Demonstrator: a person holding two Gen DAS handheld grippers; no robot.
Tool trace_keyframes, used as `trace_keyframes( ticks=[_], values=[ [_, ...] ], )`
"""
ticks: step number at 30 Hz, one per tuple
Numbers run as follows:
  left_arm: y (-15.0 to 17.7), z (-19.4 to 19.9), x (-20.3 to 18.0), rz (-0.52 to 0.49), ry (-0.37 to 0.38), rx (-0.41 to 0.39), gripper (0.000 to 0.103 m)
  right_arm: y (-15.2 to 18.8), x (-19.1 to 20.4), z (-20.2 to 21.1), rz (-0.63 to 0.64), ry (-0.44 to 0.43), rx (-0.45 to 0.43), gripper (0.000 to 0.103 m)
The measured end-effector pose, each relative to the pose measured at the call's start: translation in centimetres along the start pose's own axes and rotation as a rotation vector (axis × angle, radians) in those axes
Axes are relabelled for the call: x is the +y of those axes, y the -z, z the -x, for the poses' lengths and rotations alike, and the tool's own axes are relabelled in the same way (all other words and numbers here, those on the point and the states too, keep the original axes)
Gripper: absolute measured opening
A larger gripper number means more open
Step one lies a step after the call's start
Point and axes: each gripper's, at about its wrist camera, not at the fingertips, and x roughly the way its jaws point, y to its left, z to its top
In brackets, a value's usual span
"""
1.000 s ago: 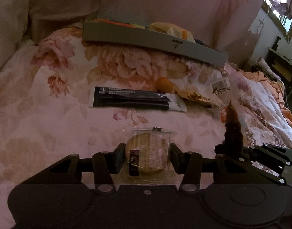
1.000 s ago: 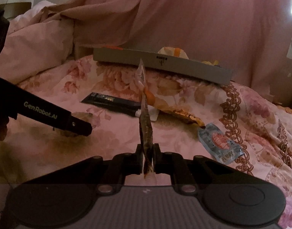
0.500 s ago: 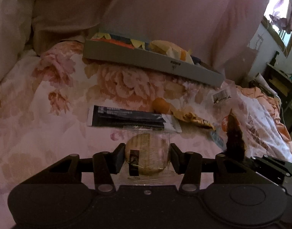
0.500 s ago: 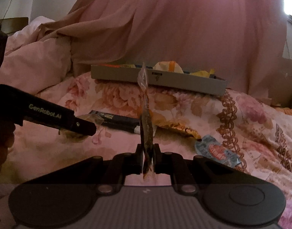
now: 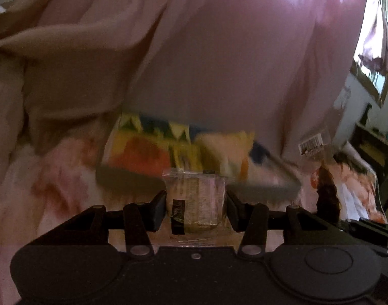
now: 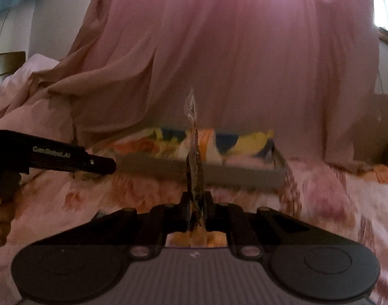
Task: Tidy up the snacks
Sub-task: 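Carry the cake packet and brown sweet into the gray tray and open both tools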
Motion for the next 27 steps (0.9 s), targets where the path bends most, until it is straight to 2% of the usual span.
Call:
trace_keyframes(
  ticks=[5, 10, 19, 27],
  values=[
    [-4.1, -3.3, -0.2, 0.012, -0.018, -0.051, 0.051, -3.5, -1.9, -4.0, -0.034, 0.003, -0.029, 0.011],
    [-6.1, -6.9, 0.2, 0.022, -0.043, -0.056, 0.051, -4.9, -4.1, -8.2, -0.106, 0.025, -0.049, 0.011],
    [-5.8, -11.5, -0.3, 0.024, -0.044, -0.016, 0.051, -4.0, -5.6, -12.5, -0.134, 0.04, -0.02, 0.011],
    [-4.5, -12.7, -0.2, 0.002, -0.055, 0.012, 0.051, -3.4, -4.7, -13.6, -0.111, 0.042, -0.018, 0.011]
  ],
)
